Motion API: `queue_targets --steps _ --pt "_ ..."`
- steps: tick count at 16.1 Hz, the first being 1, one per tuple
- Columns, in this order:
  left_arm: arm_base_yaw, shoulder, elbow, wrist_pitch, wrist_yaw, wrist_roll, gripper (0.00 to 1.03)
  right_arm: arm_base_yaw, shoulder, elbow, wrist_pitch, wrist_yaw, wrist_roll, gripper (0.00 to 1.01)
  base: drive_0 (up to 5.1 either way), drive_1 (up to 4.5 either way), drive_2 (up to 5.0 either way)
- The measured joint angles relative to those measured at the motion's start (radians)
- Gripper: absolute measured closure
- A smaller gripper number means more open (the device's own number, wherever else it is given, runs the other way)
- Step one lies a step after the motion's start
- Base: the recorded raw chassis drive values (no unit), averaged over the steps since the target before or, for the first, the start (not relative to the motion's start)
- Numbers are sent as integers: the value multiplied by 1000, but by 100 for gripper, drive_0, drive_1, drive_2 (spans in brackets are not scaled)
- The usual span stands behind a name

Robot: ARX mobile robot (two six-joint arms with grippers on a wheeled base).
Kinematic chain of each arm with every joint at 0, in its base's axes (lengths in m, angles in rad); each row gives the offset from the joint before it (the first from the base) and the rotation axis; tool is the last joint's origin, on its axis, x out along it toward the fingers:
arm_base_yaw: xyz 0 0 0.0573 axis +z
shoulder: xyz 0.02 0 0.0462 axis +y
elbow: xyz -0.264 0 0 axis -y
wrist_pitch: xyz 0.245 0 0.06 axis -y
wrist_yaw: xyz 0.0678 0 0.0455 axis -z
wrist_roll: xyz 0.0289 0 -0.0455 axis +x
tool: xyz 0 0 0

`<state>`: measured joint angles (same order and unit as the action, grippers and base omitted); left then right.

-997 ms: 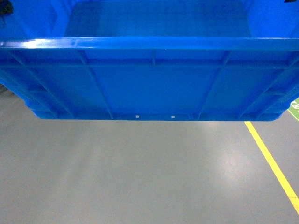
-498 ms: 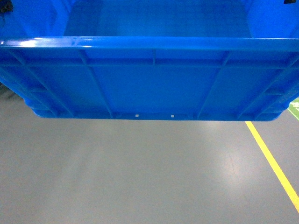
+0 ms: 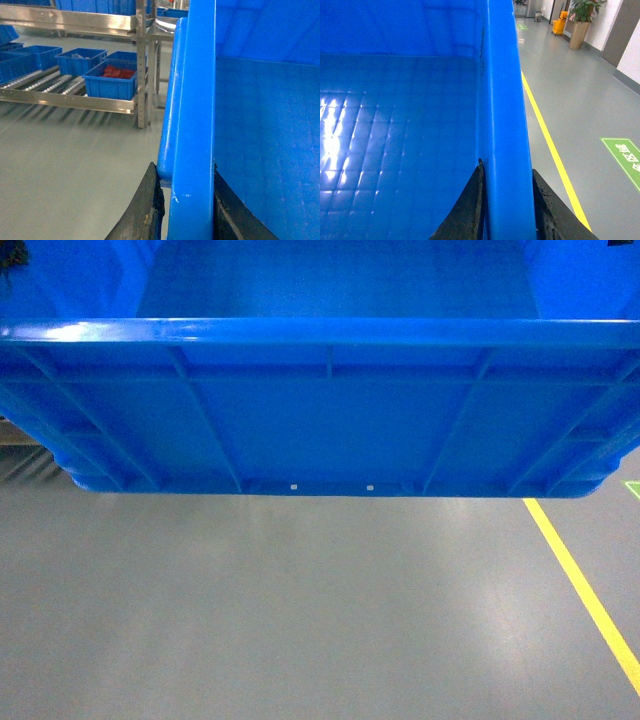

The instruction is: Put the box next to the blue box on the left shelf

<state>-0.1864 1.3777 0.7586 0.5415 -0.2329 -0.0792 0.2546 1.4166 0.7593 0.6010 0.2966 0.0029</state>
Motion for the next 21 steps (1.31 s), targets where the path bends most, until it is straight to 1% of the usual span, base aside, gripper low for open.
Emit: queue_targets --steps 21 --pt "0 0 0 2 0 1 88 0 2 -1 -2 0 0 84 -5 426 -437"
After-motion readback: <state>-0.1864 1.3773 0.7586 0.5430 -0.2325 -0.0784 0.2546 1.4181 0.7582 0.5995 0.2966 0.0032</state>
